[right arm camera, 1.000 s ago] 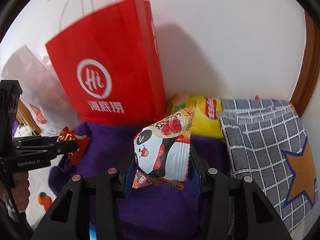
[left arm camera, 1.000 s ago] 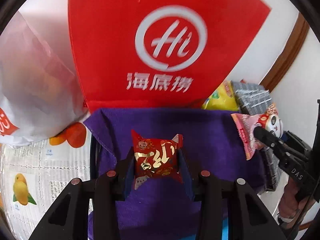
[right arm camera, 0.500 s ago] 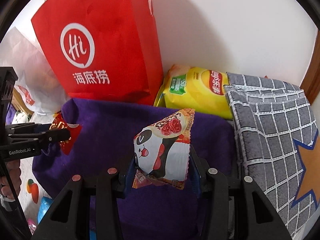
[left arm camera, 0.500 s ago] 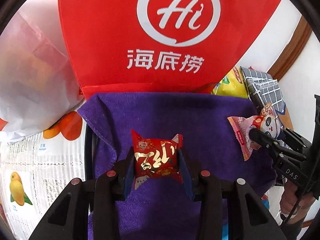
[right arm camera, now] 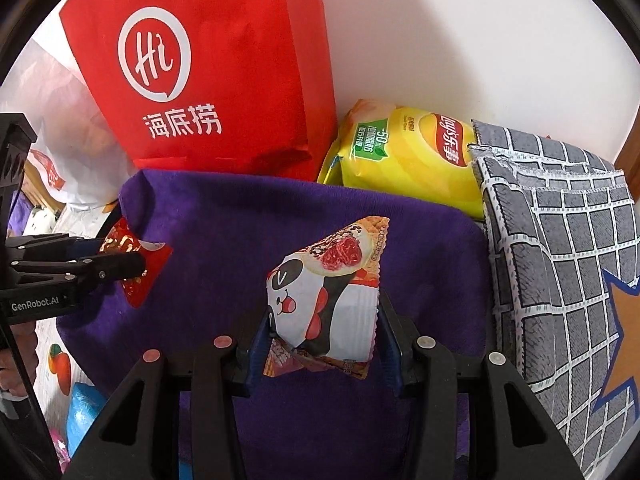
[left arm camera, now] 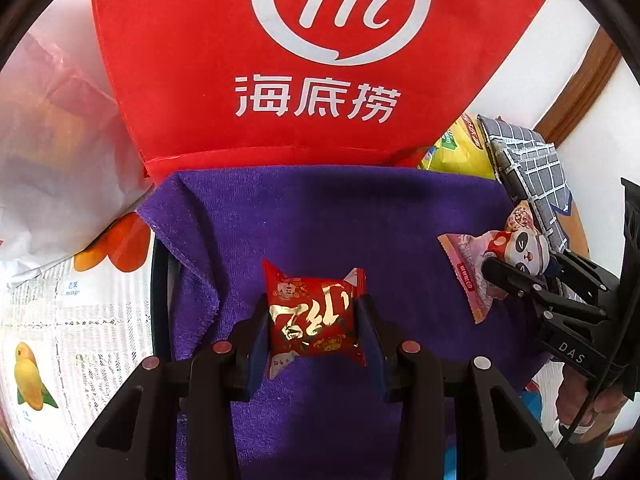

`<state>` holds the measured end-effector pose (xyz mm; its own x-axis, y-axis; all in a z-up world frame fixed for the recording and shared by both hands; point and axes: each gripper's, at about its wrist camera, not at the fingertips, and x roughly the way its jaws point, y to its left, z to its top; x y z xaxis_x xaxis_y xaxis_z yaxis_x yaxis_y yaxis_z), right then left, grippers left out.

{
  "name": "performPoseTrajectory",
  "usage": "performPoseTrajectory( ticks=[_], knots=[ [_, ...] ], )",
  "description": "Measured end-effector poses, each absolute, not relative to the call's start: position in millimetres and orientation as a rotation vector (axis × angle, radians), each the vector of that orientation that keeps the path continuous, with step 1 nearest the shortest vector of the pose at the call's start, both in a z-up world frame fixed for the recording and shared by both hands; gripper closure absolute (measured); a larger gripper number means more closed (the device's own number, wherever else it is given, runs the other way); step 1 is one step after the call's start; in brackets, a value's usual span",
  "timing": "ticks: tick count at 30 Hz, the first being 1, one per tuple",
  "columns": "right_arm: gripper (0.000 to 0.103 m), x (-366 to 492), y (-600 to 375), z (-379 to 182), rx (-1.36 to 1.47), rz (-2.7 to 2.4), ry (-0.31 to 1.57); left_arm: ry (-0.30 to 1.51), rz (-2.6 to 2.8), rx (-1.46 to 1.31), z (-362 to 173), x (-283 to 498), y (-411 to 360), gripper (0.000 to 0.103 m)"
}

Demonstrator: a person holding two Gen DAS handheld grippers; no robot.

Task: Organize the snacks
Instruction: 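Carry the red packet with the left tool while the right carries the panda packet, then open both tools to drop the two packets onto the purple towel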

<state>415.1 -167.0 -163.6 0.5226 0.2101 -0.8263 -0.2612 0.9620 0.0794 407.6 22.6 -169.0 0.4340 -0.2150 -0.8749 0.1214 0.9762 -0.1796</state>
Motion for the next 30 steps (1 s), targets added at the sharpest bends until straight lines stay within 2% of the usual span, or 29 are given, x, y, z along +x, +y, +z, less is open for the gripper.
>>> performPoseTrajectory(
  ticks=[13, 14, 17, 22, 24, 30],
  knots=[
    [0.054, 417, -162, -168, -0.068, 0.273, 0.995, 1.124, -0.207, -0.099, -172, 410, 26, 0.064],
    [0.053, 417, -162, -167, -0.068, 0.273, 0.994, 1.124, -0.209, -0.100, -172, 410, 26, 0.064],
    [0.037, 414, -163, -162, -0.065, 0.264, 0.980, 1.123, -0.214, -0.096, -170, 408, 25, 0.063],
    [0.034, 407, -166, -146, -0.059, 0.256, 0.953, 1.110, -0.227, -0.082, -161, 404, 21, 0.056],
    [0.029, 402, -166, -137, -0.066, 0.242, 0.931, 1.101, -0.235, -0.088, -156, 402, 22, 0.047],
    [0.020, 383, -162, -112, -0.111, 0.197, 0.874, 1.058, -0.206, -0.085, -131, 392, 23, 0.033]
  ],
)
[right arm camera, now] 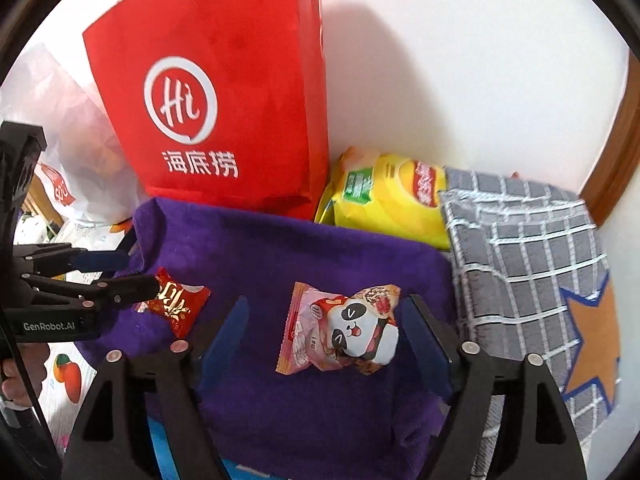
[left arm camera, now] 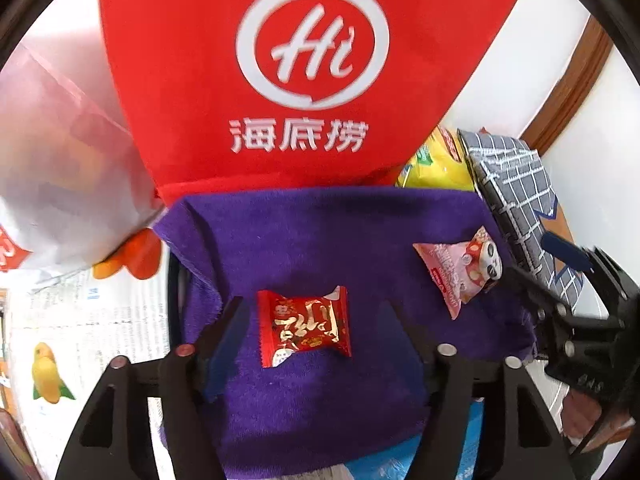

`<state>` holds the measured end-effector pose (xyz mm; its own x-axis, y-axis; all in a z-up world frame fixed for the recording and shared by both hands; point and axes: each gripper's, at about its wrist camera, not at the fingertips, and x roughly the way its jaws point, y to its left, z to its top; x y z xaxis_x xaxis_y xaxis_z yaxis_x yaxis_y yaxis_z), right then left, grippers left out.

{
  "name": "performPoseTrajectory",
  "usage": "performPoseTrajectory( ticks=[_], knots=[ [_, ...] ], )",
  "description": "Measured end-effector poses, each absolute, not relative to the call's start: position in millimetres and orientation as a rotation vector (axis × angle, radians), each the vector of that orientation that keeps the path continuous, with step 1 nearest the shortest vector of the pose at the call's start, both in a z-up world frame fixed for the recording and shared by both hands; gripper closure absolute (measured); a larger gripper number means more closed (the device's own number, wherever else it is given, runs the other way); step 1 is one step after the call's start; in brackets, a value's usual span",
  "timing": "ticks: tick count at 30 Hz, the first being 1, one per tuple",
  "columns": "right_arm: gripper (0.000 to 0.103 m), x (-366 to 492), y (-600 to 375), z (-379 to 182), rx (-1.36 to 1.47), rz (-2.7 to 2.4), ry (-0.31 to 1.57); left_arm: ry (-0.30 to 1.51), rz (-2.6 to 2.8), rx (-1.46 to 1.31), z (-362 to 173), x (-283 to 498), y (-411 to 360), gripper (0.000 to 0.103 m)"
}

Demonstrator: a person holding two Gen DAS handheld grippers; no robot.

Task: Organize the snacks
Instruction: 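Open both tools to drop the two packets onto the purple towel, then grasp the pink snack bag with the left tool while the right grasps the green packet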

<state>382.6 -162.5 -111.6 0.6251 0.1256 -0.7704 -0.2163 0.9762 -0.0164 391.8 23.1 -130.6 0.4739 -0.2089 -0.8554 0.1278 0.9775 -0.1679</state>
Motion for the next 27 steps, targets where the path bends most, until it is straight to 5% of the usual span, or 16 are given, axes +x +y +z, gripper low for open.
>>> performPoseTrajectory(
  ticks=[27],
  knots=[
    [0.019, 202, -210, -62, 0.039, 0.079, 0.781, 0.898, -0.154, -0.053, -69, 221, 14, 0.026]
  ],
)
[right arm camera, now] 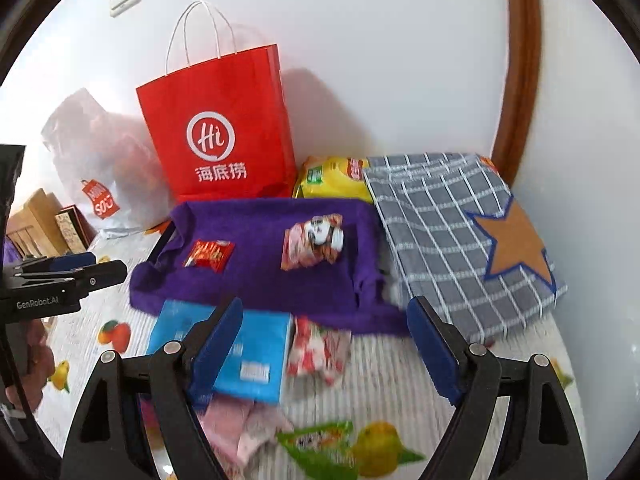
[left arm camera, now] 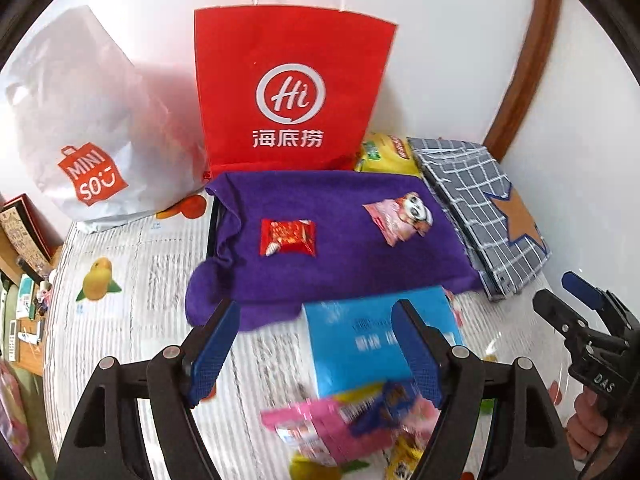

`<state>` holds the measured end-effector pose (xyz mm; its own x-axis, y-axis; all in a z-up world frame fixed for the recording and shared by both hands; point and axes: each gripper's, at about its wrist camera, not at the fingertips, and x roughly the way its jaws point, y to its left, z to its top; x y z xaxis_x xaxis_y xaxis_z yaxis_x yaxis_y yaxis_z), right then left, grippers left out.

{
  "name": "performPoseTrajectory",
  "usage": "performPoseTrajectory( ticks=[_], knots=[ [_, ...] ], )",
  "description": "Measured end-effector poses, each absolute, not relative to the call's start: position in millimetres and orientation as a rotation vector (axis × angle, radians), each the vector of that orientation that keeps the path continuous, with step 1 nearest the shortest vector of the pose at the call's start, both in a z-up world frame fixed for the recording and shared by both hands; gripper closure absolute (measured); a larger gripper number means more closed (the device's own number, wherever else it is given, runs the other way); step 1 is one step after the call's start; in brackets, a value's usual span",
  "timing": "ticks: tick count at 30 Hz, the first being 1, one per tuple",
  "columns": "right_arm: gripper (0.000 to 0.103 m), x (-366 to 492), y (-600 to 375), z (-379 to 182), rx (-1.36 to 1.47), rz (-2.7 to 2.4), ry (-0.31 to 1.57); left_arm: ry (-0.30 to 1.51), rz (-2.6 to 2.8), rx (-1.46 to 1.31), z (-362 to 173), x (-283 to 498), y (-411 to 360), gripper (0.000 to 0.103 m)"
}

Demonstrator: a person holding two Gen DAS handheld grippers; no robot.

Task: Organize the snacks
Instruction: 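Grasp the pink snack bag with the left tool while the right grasps the green packet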

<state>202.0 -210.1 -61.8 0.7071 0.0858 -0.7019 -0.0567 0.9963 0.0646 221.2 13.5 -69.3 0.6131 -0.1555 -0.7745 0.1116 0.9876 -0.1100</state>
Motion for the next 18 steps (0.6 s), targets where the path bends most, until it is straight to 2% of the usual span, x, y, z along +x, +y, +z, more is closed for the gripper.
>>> performPoseTrajectory(
  ticks=[7, 18],
  knots=[
    [0.019, 163, -216, -74, 0.008, 0.080, 0.795, 0.847, -0.126, -0.022, -73, 178, 5, 0.026],
    [0.019, 128, -242, -90, 0.027, 0.039, 0.733, 0.881, -0.050, -0.081, -95, 155, 21, 0.026]
  ],
)
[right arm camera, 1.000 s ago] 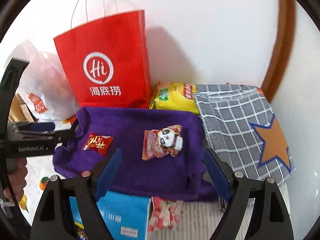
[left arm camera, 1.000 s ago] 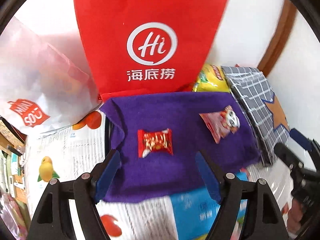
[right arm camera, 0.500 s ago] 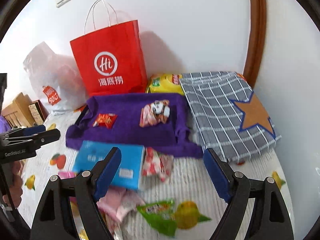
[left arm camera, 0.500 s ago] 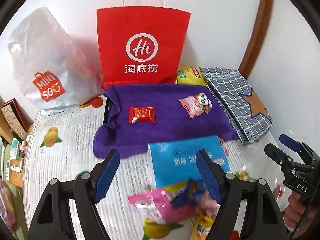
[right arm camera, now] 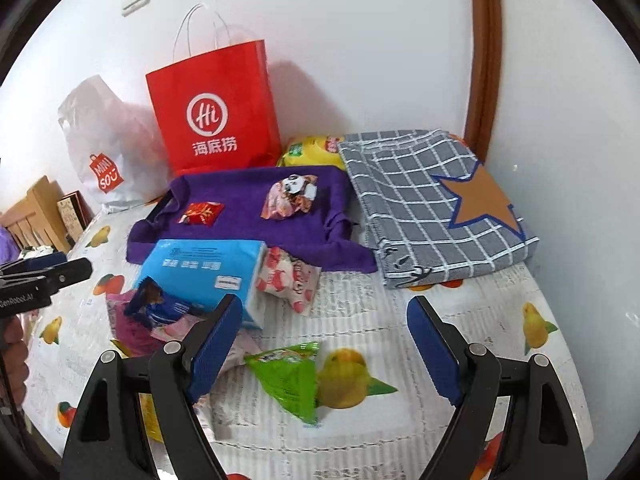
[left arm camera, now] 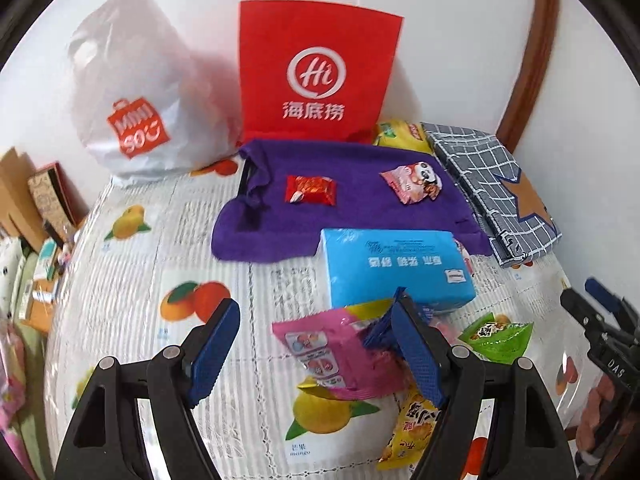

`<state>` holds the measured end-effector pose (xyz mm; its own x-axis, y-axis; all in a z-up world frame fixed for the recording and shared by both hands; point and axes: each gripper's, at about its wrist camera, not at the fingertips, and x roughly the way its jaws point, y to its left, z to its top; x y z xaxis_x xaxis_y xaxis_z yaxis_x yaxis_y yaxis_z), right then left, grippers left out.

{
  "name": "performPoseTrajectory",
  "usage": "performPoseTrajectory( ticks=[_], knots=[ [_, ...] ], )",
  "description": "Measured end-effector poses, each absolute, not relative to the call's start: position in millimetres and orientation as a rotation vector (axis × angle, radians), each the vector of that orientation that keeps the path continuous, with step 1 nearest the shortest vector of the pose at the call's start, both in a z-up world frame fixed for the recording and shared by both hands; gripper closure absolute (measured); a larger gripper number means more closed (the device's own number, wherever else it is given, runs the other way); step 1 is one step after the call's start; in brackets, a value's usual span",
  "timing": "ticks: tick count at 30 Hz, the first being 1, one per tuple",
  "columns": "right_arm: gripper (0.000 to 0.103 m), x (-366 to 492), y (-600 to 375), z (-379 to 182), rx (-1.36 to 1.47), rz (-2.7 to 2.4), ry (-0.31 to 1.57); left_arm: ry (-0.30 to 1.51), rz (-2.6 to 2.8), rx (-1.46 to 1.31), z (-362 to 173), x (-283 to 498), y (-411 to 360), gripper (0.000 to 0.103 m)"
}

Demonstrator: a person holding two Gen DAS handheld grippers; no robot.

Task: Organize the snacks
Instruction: 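Grasp the pink snack bag with the left tool while the right grasps the green packet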

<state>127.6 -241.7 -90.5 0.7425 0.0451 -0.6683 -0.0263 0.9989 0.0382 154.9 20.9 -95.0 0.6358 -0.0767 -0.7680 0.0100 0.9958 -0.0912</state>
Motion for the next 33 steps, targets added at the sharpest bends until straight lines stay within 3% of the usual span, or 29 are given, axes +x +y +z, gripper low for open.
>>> performPoseTrajectory(
  ticks=[16, 20, 22, 24, 33],
  knots=[
    [0.020, 141, -220, -171, 0.074, 0.222, 0.902, 0.918, -0.022, -0.160, -121, 146, 56, 0.026],
    [0.026, 146, -215, -181, 0.066, 0.220, 0.915, 0.941, -0.015, -0.163, -132, 146, 60, 0.026],
    [0.032, 147, -213, -184, 0.059, 0.224, 0.917, 0.954, -0.033, -0.173, -138, 147, 59, 0.026],
    [0.045, 149, -211, -187, 0.057, 0.236, 0.925, 0.964, -0.056, -0.181, -142, 147, 56, 0.026],
    [0.051, 137, -216, -174, 0.048, 0.252, 0.871, 0.975, -0.204, -0.167, -153, 145, 28, 0.023]
  ],
)
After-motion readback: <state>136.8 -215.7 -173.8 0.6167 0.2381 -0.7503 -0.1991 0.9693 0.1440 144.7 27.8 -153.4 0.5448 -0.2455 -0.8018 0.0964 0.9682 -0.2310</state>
